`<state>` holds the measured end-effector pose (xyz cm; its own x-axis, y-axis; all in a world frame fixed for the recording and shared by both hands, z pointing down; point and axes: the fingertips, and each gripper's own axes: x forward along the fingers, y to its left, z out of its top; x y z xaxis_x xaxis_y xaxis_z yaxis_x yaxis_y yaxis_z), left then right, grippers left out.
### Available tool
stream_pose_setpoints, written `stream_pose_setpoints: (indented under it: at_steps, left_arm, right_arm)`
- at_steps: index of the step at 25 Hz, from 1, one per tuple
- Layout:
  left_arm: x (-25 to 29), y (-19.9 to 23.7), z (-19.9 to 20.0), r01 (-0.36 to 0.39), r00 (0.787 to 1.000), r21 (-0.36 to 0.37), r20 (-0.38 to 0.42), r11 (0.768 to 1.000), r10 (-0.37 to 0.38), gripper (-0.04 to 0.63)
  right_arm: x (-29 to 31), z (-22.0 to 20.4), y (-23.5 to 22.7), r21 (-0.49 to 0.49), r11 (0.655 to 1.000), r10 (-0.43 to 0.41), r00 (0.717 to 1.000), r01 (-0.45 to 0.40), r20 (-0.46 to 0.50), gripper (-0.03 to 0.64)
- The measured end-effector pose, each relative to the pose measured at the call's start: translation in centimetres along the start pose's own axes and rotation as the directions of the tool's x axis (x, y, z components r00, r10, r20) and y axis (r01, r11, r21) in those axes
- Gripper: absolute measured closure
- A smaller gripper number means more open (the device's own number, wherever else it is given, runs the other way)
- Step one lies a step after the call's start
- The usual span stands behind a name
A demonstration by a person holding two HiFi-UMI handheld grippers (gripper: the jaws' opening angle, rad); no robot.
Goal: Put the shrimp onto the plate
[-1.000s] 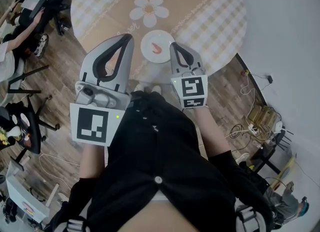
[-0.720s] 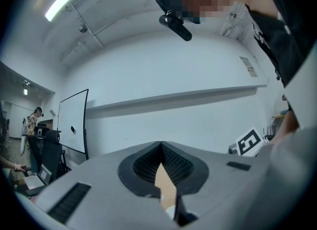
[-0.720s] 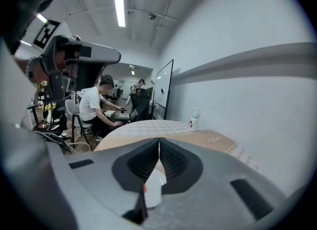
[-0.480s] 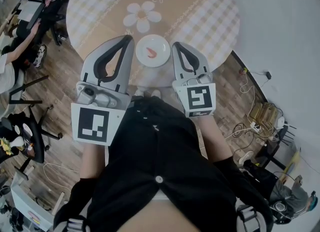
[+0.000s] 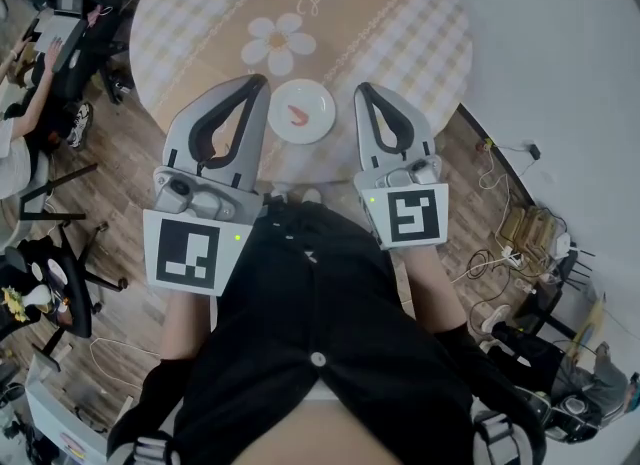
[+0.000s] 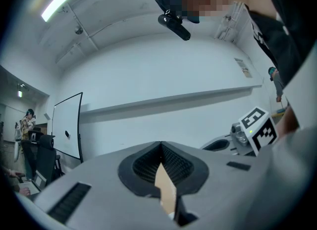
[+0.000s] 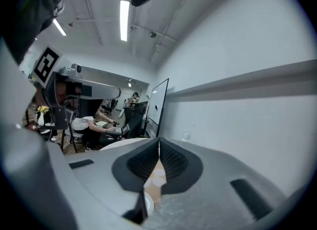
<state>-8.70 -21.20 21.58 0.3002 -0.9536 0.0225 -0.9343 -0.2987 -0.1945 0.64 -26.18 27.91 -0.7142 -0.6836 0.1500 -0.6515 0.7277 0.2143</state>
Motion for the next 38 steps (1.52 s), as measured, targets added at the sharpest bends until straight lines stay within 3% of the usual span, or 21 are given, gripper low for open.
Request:
stream_pose_setpoints:
  at_steps: [14, 24, 38]
  left_arm:
    - [0.3, -0.2, 1.1, 0.020, 0.999, 0.027, 0.032, 0.999, -0.021, 0.592]
    - [0.3, -1.0, 1.6, 0.041, 0.999, 0.118, 0.030, 0.992, -0.045, 0.592]
    - [0.2, -0.9, 1.5, 0.046, 0.998, 0.112, 0.030, 0.993, -0.050, 0.592]
  right_arm:
    - [-1.1, 2.9, -0.6, -0.046, 0.999, -0.015, 0.998, 0.018, 0.065, 0.614]
    - [-1.0, 3.2, -0.2, -0.062, 0.998, -0.005, 0.998, 0.009, 0.066, 0.614]
    - [-0.9, 3.2, 0.3, -0.066, 0.998, 0.007, 0.998, -0.003, 0.059, 0.614]
